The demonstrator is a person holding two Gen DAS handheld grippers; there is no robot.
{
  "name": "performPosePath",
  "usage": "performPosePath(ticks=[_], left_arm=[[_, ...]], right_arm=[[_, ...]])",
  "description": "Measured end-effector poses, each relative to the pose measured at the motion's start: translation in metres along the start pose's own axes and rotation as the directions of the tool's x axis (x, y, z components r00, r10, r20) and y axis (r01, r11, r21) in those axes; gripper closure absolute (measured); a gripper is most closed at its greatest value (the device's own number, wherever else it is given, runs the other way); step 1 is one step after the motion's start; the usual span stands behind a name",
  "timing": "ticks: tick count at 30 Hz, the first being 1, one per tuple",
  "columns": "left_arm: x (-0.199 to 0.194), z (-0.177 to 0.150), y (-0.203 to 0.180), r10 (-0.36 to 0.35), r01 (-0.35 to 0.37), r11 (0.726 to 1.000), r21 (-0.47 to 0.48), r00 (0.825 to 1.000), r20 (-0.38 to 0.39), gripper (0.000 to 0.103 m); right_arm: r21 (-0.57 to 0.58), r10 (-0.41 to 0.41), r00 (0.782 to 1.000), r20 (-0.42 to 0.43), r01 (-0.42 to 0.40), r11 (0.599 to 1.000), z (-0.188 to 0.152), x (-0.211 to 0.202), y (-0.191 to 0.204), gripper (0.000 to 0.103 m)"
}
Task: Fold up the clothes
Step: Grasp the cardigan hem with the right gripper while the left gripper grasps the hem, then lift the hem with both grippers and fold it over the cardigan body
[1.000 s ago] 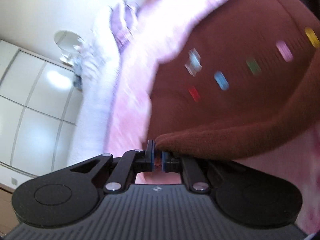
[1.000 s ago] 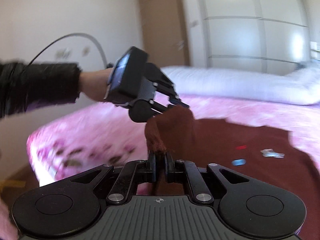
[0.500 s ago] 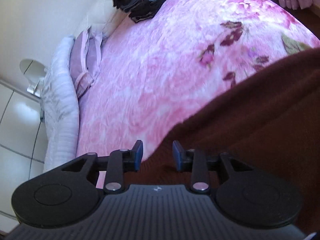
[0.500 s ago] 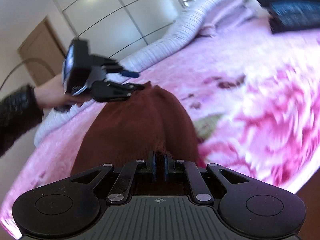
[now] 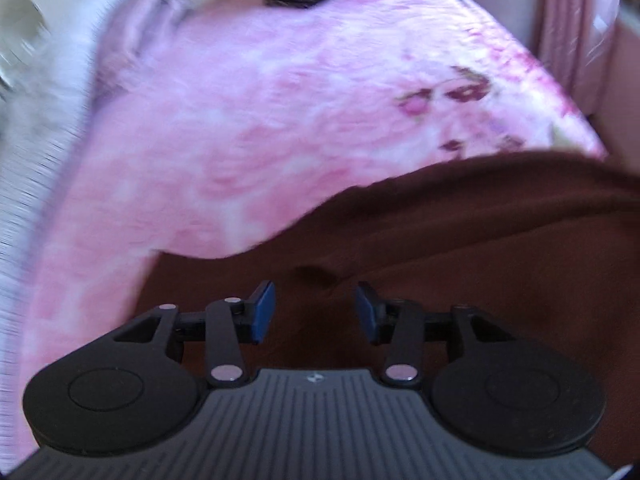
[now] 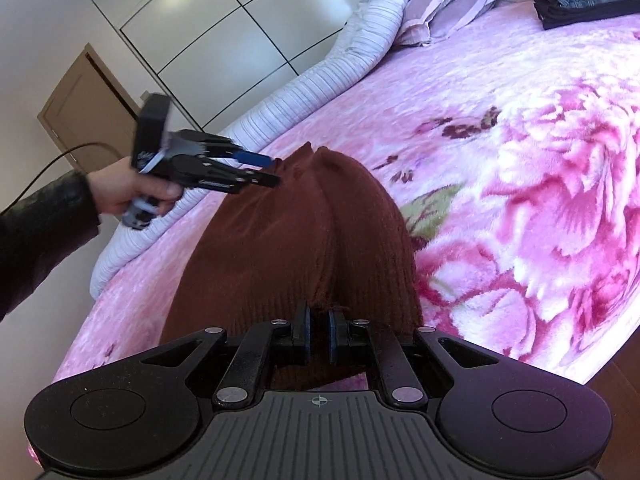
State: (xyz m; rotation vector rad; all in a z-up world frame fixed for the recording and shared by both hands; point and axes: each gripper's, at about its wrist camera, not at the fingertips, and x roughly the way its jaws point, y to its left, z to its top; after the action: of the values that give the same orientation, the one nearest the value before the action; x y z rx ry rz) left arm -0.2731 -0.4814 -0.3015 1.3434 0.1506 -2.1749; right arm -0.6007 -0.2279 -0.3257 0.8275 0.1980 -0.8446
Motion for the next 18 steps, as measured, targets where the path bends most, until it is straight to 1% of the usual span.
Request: performPosePath(ticks=[2, 3, 5, 6, 7, 8, 9, 13, 14, 16, 18], left_arm=[[0.015, 0.006, 0.01, -0.099, 0.097, 0.992, -0.076, 0.995, -0.027, 0.067], [0.02, 0.007, 0.015, -0.135, 0.13, 0.985, -0.114, 0.99, -0.037, 0.068], [0.024, 0.008, 0.023, -0.188, 0.179, 0.968, -0.173, 0.982, -0.037, 0.068], [0.024, 0.007, 0.026, -0.197, 0.187, 0.963, -0.194, 0.98, -0.03, 0.068], [0.023, 0.006, 0.028, -0.199, 0.19, 0.958, -0.214, 0.98, -0.018, 0.075], [0.021, 0.005, 0.029, -0.203, 0.199, 0.953, -0.23, 0.979, 0.008, 0.095], [0.018, 0.004, 0.027, -0.202, 0.205, 0.95, -0.234, 0.979, 0.037, 0.103], [0.0, 0.004, 0.017, -0.136, 0.159, 0.965, -0.206, 0.983, 0.123, 0.103], [-0.007, 0.006, 0.017, -0.124, 0.154, 0.965, -0.214, 0.981, 0.149, 0.103], [-0.022, 0.012, 0.019, -0.11, 0.156, 0.963, -0.221, 0.972, 0.207, 0.103], [-0.028, 0.021, 0.02, -0.107, 0.163, 0.962, -0.219, 0.963, 0.246, 0.103]], right_arm=[[-0.019, -0.008, 1.0, -0.004, 0.008, 1.0, 0.0, 0.002, 0.002, 0.096], [-0.029, -0.013, 1.0, -0.007, 0.012, 1.0, 0.0, 0.003, 0.003, 0.096], [-0.044, -0.02, 1.0, -0.011, 0.02, 0.999, 0.0, 0.004, 0.005, 0.096], [-0.046, -0.02, 1.0, -0.009, 0.019, 0.999, 0.0, 0.004, 0.005, 0.096], [-0.048, -0.019, 1.0, -0.006, 0.019, 0.999, 0.0, 0.003, 0.005, 0.096], [-0.05, -0.019, 1.0, -0.004, 0.018, 0.999, -0.001, 0.002, 0.006, 0.096], [-0.053, -0.018, 1.0, -0.002, 0.018, 0.998, -0.001, 0.002, 0.006, 0.096], [-0.061, -0.016, 1.0, 0.007, 0.016, 0.998, -0.002, 0.0, 0.007, 0.097], [-0.069, -0.017, 1.0, 0.018, 0.019, 0.997, -0.001, -0.003, 0.008, 0.097], [-0.092, -0.021, 0.997, 0.071, 0.028, 0.995, 0.004, -0.016, 0.013, 0.097], [-0.113, -0.026, 0.992, 0.121, 0.04, 0.993, 0.008, -0.028, 0.016, 0.097]])
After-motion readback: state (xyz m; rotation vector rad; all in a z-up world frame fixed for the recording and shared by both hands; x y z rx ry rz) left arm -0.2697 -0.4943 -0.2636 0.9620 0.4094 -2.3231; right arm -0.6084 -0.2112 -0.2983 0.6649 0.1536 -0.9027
